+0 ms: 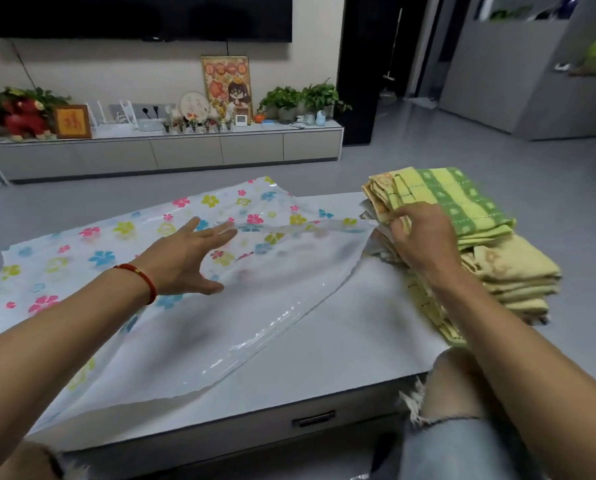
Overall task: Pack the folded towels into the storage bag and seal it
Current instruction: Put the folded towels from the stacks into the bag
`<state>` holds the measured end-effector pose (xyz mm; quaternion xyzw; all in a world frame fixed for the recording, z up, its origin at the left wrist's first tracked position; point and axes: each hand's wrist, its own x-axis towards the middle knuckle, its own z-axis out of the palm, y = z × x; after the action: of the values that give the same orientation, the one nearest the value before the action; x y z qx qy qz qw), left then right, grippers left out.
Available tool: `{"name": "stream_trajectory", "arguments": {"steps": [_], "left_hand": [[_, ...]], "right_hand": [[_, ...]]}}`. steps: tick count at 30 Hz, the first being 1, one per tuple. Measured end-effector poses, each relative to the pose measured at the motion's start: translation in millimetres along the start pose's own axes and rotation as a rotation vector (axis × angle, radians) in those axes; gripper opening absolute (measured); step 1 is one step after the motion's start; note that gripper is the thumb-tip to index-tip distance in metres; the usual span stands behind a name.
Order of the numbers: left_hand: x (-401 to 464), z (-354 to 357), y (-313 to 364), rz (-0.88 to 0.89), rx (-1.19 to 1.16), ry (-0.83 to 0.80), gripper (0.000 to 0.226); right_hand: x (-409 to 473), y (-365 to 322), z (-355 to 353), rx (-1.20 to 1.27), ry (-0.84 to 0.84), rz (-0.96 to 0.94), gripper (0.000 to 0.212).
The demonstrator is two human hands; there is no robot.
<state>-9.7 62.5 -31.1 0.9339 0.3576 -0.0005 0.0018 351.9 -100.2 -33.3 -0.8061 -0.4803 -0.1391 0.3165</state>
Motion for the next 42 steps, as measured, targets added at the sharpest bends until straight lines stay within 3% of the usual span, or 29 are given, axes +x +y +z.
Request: {"name": "stream_trajectory", "arguments": {"steps": [3,7,9,13,16,19,21,24,29,31,33,35,37,39,42], "left_hand": [[7,-6,8,-0.002,-0.033,0.056,0.108],[16,-7,12,-0.014,-0.097,0.097,0.107],[18,-5,12,-0.008,-0.108,0.097,0.107],[22,-3,11,-0.021,-0.090,0.116,0.107],[22,-6,8,-0.031,-0.083,0.115,0.107],[21,-10,7,-0.038,-0.073,0.112,0.107],[19,-16,9,-0.045,-0.066,0.107,0.107],[17,-25,11,-0.055,-0.059,0.097,0.109],[17,-39,10,-0.026,-0.048,0.085,0.116],[18,-44,9,-0.004,-0.042,0.095,0.120],[16,-49,9,0.019,-0.045,0.114,0.124],[14,-54,9,0.036,-0.052,0.153,0.126],[10,-58,9,0.054,-0.063,0.199,0.125],[5,-61,9,0.071,-0.075,0.230,0.125],[-1,-63,11,0.082,-0.088,0.218,0.123]], "right_hand": [[55,51,-10,-0.283,-0.034,0.192,0.036],[91,92,-9,-0.358,-0.360,0.484,0.049],[95,99,-6,-0.391,-0.367,0.442,0.049],[100,107,-12,-0.390,-0.201,0.332,0.036],[108,109,-29,-0.169,-0.283,0.327,0.047],[120,103,-59,0.194,-0.538,0.450,0.056],[123,92,-80,0.448,-0.719,0.561,0.049],[113,65,-92,0.675,-0.829,0.524,0.034],[58,-10,-51,0.917,-1.158,0.316,0.043],[33,-42,-15,1.011,-1.349,0.293,0.047],[18,-73,31,1.127,-1.425,0.299,0.048],[16,-102,78,1.285,-1.325,0.354,0.049],[24,-119,123,1.405,-1.078,0.500,0.050],[32,-121,165,1.281,-0.813,0.621,0.049],[34,-111,215,0.948,-0.572,0.701,0.046]]}}
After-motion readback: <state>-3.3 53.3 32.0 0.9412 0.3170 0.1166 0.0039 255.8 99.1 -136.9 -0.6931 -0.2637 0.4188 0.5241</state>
